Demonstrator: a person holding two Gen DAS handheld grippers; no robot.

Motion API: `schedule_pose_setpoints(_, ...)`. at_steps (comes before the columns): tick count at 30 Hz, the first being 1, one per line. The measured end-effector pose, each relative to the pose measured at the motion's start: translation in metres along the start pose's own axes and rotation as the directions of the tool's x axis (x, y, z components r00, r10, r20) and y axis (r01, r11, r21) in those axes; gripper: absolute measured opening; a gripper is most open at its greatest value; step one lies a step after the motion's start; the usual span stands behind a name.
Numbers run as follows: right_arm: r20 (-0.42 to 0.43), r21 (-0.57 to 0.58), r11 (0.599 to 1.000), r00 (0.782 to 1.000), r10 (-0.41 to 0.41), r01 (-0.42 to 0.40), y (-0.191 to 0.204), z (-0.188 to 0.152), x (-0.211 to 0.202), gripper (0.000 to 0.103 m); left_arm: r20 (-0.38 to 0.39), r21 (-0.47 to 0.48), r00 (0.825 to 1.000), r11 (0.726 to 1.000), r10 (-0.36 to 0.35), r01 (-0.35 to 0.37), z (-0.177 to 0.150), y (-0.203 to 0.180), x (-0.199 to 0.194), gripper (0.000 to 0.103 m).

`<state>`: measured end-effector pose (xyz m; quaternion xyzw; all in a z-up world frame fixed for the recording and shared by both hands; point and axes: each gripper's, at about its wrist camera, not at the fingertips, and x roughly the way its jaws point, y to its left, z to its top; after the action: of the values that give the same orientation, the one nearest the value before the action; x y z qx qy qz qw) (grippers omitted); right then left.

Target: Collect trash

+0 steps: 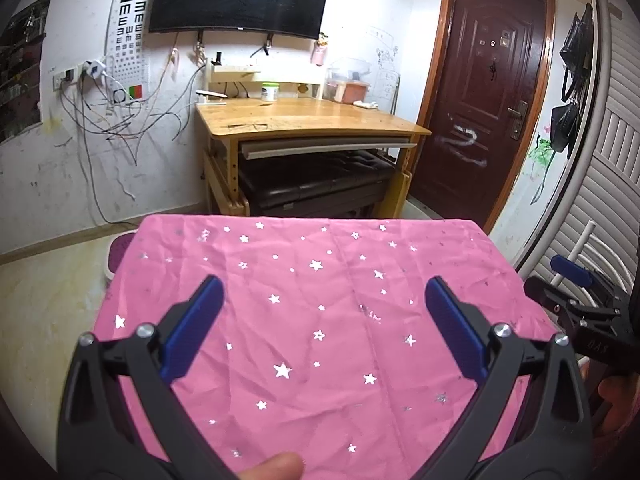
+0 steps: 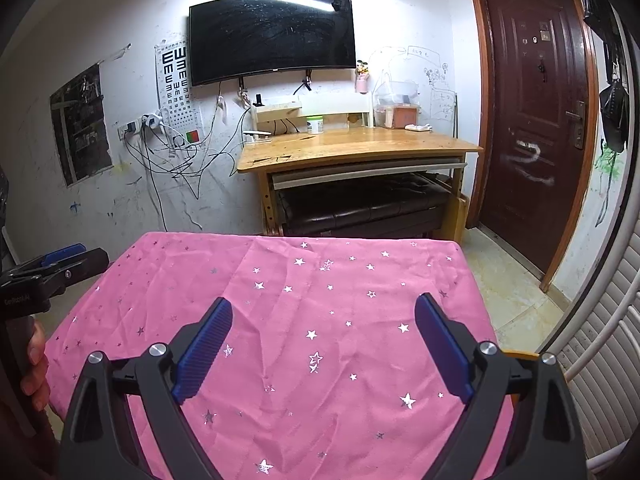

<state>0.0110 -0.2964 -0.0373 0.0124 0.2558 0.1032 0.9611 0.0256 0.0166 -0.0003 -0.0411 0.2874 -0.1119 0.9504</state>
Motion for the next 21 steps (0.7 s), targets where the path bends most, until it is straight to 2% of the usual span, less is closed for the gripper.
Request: schedule_pose_setpoints(21,-0.003,-0.005,1.000,1.000,0.004,-0.004,-0.0033,0.0008,0.0029,0.087,-0.006,-0.005,1.000,1.000,0.012,-0.012,0.0007,0.0011,0.0021,0.097)
